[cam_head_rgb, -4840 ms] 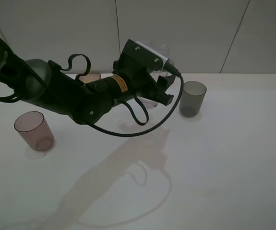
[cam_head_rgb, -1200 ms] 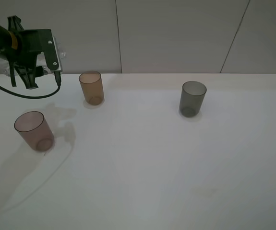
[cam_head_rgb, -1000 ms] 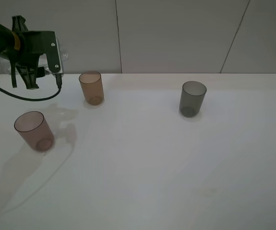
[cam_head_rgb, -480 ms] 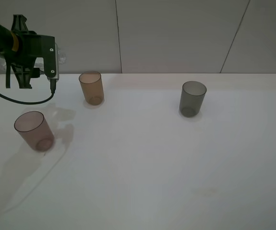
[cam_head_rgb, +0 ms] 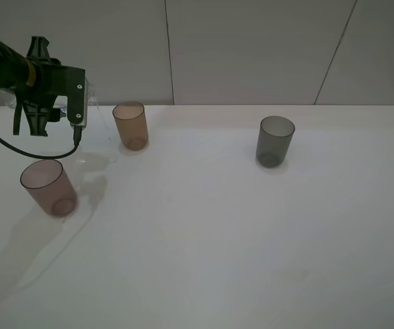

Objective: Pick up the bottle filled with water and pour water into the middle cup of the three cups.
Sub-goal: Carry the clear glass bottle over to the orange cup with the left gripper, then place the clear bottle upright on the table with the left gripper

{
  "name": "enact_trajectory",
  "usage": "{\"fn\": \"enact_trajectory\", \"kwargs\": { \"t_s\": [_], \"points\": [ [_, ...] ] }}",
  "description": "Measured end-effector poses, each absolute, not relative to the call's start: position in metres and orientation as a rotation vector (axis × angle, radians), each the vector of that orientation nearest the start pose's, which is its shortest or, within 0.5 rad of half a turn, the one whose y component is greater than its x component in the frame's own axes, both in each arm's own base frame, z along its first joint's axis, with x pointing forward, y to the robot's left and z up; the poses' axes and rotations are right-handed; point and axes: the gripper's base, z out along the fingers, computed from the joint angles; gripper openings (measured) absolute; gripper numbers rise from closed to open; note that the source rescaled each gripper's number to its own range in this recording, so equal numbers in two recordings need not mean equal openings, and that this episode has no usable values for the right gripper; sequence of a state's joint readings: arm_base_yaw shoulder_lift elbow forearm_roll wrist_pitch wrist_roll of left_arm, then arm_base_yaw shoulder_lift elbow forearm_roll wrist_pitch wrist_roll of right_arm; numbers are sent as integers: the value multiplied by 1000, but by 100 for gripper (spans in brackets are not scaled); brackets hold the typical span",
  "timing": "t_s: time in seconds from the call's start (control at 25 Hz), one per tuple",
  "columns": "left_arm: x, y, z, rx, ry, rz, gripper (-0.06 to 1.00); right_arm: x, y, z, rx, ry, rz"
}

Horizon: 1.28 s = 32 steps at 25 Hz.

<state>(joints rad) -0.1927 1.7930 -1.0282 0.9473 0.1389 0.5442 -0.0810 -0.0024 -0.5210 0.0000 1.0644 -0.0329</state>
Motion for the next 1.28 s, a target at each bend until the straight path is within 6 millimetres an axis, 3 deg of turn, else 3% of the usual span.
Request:
{"fn": "enact_trajectory", "kwargs": {
  "t_s": [0.28,0.64,1.28],
  "points": [
    [373,-65,177,1833,1647,728,2,-8,1,283,49,2025,-72],
    [383,-69,185,1804,1597,732,2,-8,1,283,49,2025,-72],
    [400,-87,178,1875,1511,751,2,-8,1,283,49,2025,-72]
  ]
}}
